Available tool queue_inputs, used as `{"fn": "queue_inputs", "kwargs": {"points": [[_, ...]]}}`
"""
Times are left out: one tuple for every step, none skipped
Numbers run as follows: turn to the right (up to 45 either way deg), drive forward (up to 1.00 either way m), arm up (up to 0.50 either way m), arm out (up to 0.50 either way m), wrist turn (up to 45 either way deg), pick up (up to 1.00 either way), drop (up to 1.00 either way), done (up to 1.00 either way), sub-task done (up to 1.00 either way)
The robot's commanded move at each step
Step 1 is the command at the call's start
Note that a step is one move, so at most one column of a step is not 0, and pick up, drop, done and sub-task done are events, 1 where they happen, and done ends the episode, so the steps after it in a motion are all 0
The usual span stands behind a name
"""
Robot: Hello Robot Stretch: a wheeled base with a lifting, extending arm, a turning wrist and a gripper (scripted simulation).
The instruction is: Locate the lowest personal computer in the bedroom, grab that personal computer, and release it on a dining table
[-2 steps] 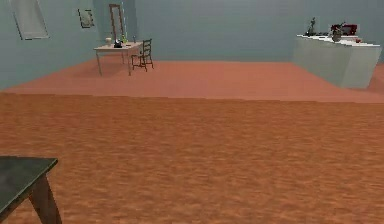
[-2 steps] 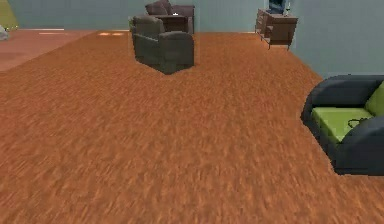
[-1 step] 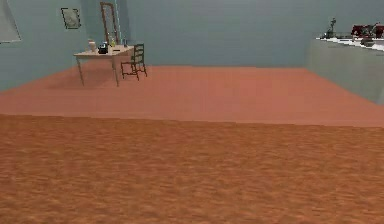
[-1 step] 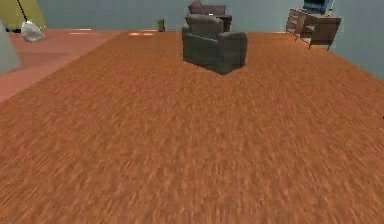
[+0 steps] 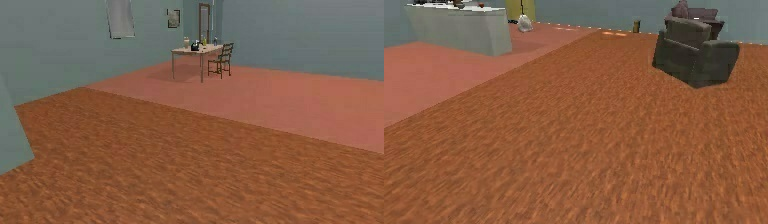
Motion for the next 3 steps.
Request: {"fn": "queue_inputs", "kwargs": {"points": [[0.0, 0.10, 0.00, 0.00, 0.0, 0.00, 0.00, 0.00, 0.00], [-12.0, 0.00, 0.00, 0.00, 0.0, 0.00, 0.00, 0.00, 0.00], [0.0, 1.00, 0.00, 0.00, 0.0, 0.00, 0.00, 0.00, 0.00]]}}
